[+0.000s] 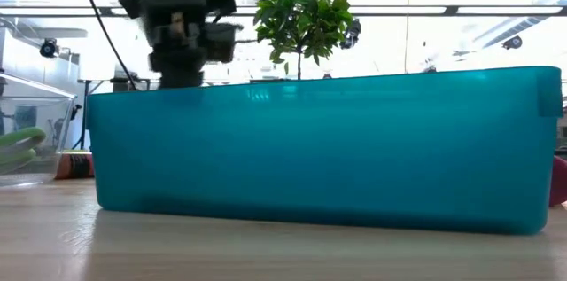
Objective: Pick & Place Paint Supplies
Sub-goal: Adjust the blue bin
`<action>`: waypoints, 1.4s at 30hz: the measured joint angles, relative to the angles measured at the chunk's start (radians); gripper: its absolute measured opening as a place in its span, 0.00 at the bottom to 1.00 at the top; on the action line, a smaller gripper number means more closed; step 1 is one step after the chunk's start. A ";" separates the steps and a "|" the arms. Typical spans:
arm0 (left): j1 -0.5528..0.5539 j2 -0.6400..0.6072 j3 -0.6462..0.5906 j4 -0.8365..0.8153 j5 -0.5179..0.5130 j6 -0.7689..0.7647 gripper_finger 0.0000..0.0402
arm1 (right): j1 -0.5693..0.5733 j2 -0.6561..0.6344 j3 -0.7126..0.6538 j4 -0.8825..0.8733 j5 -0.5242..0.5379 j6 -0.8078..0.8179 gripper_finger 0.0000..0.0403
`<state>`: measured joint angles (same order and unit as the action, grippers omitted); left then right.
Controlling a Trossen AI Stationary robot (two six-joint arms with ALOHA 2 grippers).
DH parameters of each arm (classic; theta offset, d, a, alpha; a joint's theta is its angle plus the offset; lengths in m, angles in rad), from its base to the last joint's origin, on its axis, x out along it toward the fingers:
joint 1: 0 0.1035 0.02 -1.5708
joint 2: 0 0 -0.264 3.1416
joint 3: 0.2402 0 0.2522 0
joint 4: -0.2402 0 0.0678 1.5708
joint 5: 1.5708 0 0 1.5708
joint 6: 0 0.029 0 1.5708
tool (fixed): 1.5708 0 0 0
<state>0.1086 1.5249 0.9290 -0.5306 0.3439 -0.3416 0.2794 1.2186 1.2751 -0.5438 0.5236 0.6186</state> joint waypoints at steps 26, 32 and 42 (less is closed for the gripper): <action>-0.301 0.179 0.159 -0.028 0.073 -0.045 0.02 | 0.000 0.000 -0.019 0.000 -0.001 0.023 0.51; -0.361 0.181 0.144 0.039 0.041 -0.150 0.02 | 0.011 0.000 -0.033 0.000 -0.008 0.020 0.51; -0.446 0.275 0.167 0.094 0.035 -0.314 0.02 | 0.054 0.000 -0.036 0.001 -0.008 0.023 0.51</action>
<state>-0.3373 1.7999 1.0957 -0.4370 0.3785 -0.6556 0.3330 1.2186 1.2393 -0.5430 0.5154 0.6412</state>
